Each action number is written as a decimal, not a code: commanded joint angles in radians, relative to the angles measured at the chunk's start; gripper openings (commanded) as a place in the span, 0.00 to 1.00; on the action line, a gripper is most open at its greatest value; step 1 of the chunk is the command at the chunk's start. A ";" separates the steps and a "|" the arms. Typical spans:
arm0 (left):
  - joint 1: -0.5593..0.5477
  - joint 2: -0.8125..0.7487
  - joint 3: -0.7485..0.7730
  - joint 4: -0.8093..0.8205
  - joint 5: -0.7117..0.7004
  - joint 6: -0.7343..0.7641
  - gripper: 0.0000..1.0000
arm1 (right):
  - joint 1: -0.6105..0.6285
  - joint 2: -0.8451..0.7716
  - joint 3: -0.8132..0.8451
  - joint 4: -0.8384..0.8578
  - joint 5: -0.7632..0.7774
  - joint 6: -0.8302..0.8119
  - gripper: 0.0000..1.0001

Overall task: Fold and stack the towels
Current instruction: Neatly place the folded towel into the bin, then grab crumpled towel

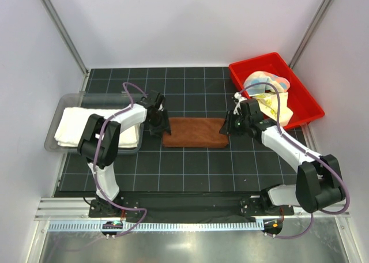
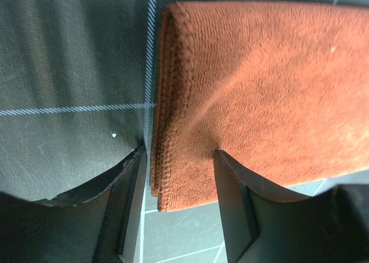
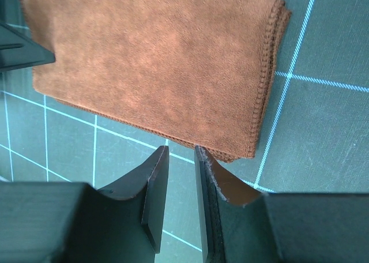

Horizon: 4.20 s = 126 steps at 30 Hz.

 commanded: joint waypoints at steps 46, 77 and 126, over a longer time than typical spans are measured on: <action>0.154 -0.331 0.353 -0.574 -0.642 0.296 0.00 | 0.000 -0.076 0.011 0.018 -0.037 0.017 1.00; 0.656 0.062 0.454 -0.318 -0.737 0.434 0.46 | -0.001 -0.050 0.041 -0.011 0.014 -0.021 1.00; -0.149 -0.572 0.005 -0.041 0.035 0.304 1.00 | -0.521 0.717 0.932 -0.261 0.430 0.112 0.89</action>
